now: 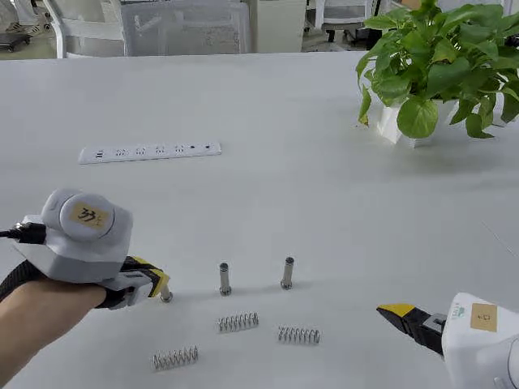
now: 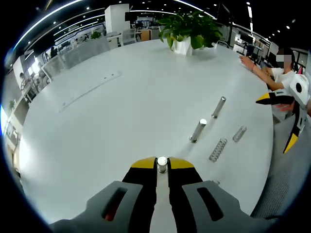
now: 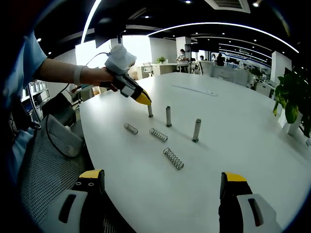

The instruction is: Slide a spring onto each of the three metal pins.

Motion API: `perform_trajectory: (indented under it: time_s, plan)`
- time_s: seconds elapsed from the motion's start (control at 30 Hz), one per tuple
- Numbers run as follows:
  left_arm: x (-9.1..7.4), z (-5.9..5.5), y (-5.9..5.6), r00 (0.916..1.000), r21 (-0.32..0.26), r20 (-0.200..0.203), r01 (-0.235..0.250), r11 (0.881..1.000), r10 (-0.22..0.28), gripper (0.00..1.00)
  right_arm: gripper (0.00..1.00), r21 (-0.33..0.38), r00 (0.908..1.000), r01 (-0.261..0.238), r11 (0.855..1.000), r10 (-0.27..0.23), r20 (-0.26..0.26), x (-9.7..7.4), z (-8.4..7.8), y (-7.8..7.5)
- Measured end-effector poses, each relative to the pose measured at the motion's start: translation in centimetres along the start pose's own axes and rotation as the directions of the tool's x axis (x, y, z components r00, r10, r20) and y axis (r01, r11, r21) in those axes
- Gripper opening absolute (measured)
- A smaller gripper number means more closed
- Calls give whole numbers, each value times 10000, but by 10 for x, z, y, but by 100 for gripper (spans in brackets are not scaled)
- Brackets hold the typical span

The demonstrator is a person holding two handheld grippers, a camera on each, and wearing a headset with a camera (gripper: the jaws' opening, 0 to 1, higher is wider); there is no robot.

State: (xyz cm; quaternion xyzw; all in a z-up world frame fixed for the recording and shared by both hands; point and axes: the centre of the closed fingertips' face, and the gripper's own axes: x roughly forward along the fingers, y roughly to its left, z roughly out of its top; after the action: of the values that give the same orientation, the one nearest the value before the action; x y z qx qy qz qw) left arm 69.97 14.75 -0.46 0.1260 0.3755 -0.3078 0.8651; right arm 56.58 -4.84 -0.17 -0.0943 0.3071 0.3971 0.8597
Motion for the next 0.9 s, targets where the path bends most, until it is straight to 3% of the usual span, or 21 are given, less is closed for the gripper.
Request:
perform_trajectory:
  time_s: [0.4,0.9]
  plan:
    - [-3,-4,3,9999,129,-123,-37,9999,39,4,99,-14,10000,0,10000,0,-53,0,-2,0]
    - [-6,-5,4,9999,185,124,-98,9998,96,5,99,-66,9999,-80,9999,80,-82,1,-2,2]
